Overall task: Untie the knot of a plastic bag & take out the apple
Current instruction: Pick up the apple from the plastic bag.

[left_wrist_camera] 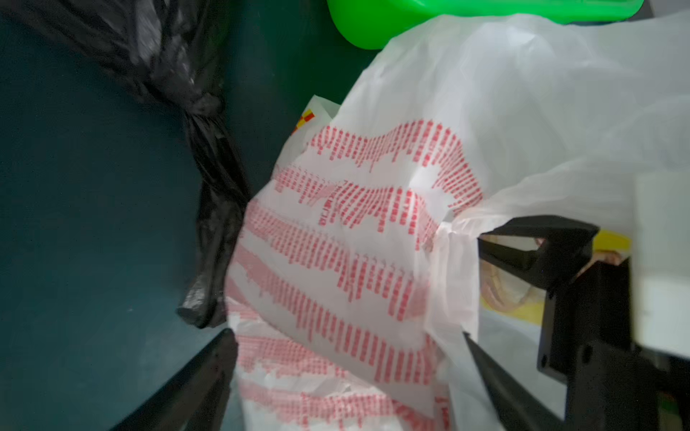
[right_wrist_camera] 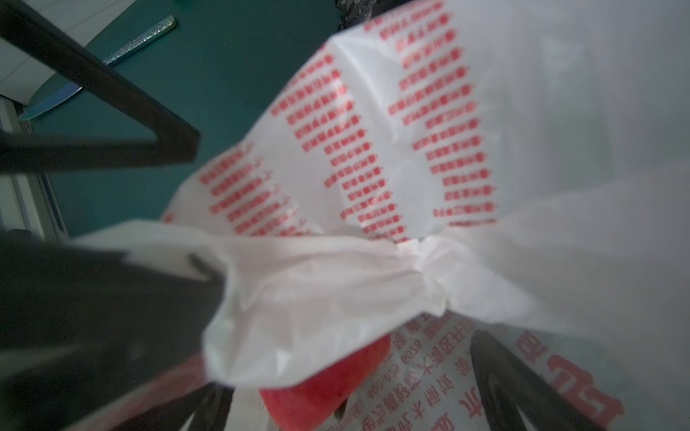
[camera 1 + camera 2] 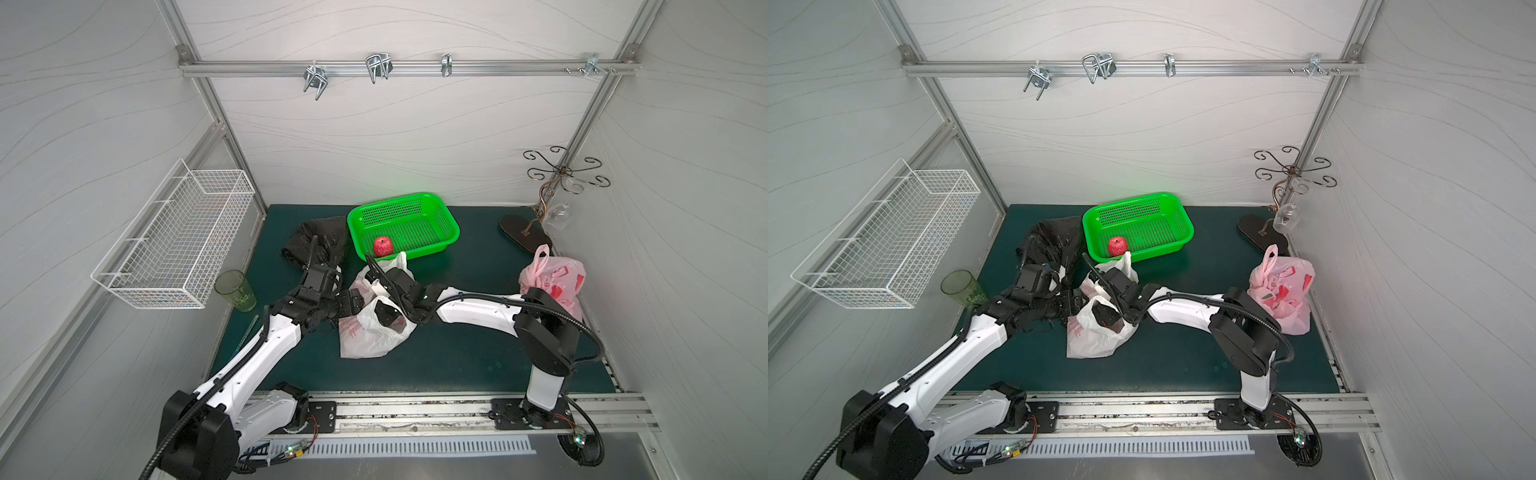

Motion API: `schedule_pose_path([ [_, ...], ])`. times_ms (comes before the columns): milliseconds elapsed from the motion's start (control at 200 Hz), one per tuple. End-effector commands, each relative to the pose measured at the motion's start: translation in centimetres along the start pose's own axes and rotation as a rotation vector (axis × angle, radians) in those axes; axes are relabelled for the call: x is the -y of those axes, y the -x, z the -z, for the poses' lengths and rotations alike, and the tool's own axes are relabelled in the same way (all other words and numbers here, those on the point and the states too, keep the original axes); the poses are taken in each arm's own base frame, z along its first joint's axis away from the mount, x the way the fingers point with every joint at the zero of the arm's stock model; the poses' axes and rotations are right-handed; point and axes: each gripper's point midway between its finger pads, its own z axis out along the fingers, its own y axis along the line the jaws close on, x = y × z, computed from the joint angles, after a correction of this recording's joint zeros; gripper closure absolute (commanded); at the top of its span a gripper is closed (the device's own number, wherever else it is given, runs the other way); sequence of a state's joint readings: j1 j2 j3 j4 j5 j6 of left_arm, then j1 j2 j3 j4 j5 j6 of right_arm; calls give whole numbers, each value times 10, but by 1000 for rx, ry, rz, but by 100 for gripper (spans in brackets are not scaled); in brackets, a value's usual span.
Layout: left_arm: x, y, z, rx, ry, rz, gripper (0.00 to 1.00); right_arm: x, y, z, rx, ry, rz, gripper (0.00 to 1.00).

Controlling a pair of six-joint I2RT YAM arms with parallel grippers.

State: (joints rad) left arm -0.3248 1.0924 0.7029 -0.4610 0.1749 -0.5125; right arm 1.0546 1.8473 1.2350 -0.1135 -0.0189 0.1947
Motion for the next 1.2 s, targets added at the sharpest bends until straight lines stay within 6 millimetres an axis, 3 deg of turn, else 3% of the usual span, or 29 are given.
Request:
schedule_pose_path([
  [0,23,27,-10,81,-137,116,15,-7,-5,-11,-42,32,-1,3],
  [295,15,18,-45,39,-162,169,16,-5,-16,-42,-114,29,1,3],
  [530,18,10,-58,8,-211,182,19,-5,-33,-69,-197,-7,18,3],
  [800,15,-4,-64,-17,-242,202,31,15,-47,-84,-277,-115,18,18],
  [845,14,-5,-64,-18,-237,203,33,18,-49,-83,-284,-126,14,23],
  [940,8,-7,-63,-11,-214,201,33,24,-48,-76,-273,-131,-6,44],
  [1081,-2,-7,-58,5,-177,209,33,30,-41,-51,-216,-129,-30,48],
  [1196,-7,-6,-53,21,-154,202,32,32,-31,-14,-151,-129,-35,48],
])
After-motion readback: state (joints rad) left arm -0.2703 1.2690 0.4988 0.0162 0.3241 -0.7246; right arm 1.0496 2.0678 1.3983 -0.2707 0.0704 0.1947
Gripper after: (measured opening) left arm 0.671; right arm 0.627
